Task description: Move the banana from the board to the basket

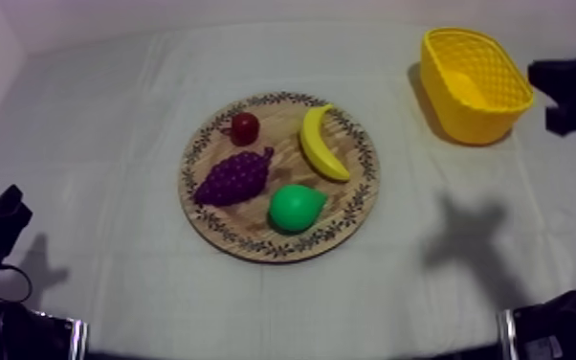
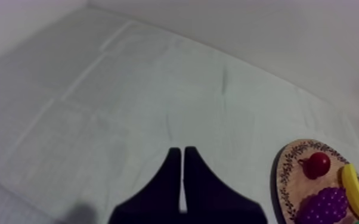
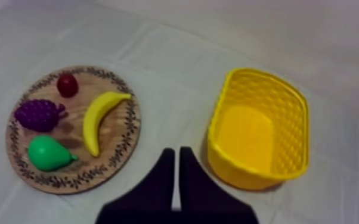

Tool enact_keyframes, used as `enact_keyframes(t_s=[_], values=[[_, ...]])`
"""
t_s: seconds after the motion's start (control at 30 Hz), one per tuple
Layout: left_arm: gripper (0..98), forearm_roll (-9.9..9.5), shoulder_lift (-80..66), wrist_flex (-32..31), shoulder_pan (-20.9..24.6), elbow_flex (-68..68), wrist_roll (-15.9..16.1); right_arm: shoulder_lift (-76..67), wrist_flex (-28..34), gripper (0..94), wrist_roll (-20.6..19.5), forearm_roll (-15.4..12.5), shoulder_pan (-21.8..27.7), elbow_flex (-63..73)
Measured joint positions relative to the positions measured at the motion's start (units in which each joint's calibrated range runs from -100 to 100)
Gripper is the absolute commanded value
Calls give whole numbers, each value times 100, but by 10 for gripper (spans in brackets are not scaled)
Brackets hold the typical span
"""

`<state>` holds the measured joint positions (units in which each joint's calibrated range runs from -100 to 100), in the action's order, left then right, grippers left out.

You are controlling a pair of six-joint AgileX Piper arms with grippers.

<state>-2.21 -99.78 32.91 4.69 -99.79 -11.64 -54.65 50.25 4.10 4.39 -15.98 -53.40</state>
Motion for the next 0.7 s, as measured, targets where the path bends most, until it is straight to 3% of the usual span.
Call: enact_keyframes(t_s=[0.3,0.7], values=[[1,0,0,0,0,0,0,1241,543,2,-529,404,-749,1374],[1,0,0,0,0,0,0,2516,1815,2,-1207,990,-1706,2606]])
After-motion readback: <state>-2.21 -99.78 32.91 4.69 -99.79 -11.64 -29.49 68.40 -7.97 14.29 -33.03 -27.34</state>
